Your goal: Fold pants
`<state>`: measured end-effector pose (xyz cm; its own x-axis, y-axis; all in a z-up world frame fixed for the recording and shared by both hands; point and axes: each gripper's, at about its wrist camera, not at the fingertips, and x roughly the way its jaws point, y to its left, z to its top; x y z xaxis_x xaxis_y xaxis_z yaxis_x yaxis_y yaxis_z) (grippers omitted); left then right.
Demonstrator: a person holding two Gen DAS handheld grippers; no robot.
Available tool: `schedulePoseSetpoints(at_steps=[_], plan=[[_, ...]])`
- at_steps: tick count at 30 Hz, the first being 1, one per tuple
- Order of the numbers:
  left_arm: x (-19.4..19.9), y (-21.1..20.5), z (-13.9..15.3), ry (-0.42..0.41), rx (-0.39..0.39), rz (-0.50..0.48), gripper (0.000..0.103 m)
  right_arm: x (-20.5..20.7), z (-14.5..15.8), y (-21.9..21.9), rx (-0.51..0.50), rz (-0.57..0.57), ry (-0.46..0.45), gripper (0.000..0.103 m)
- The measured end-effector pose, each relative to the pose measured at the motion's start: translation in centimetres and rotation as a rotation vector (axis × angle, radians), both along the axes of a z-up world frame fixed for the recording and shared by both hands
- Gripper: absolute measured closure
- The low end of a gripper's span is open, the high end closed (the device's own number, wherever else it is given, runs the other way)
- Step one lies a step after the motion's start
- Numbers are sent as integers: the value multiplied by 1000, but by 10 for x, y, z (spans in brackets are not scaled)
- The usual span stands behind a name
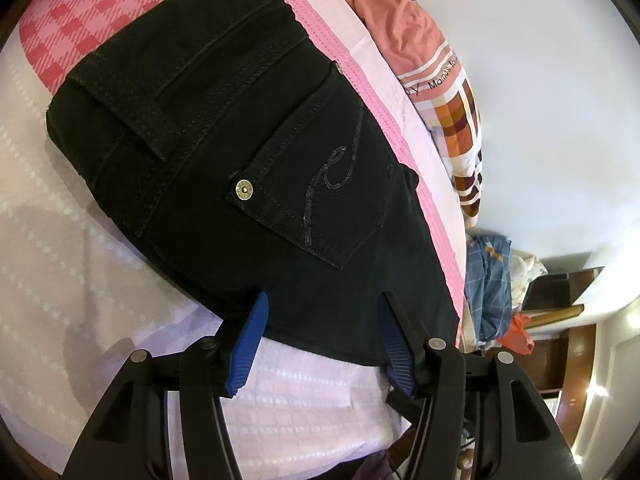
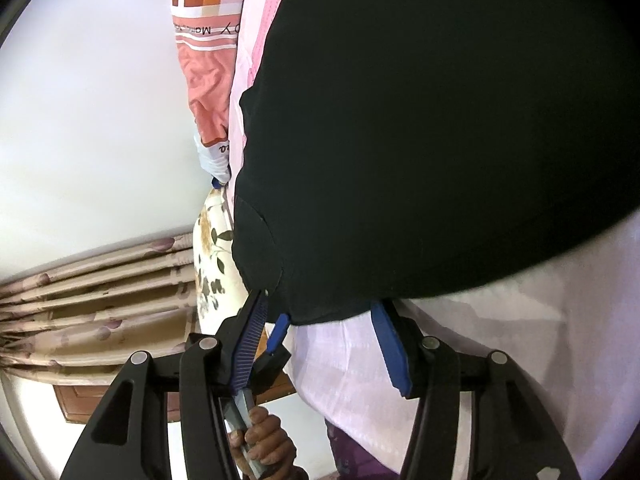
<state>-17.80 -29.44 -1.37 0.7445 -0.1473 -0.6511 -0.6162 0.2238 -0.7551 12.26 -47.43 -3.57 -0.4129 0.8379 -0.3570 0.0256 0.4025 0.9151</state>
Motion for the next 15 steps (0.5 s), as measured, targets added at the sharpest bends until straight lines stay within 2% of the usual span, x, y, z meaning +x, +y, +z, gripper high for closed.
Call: schedulePoseSetpoints(at_steps=[4, 7, 11, 15], plan=[[-1, 0, 0, -2, 1, 0, 44, -2, 3, 9, 14, 0, -21, 51], [-1, 0, 1, 1, 3, -6, 44, -9, 6, 17, 31, 33, -17, 59], [-2, 2, 1, -3, -11, -6, 44, -7, 8, 9, 26, 16, -16, 60], [-2, 2, 1, 1, -5, -12, 43, 1, -8, 5, 8, -32, 59, 65]])
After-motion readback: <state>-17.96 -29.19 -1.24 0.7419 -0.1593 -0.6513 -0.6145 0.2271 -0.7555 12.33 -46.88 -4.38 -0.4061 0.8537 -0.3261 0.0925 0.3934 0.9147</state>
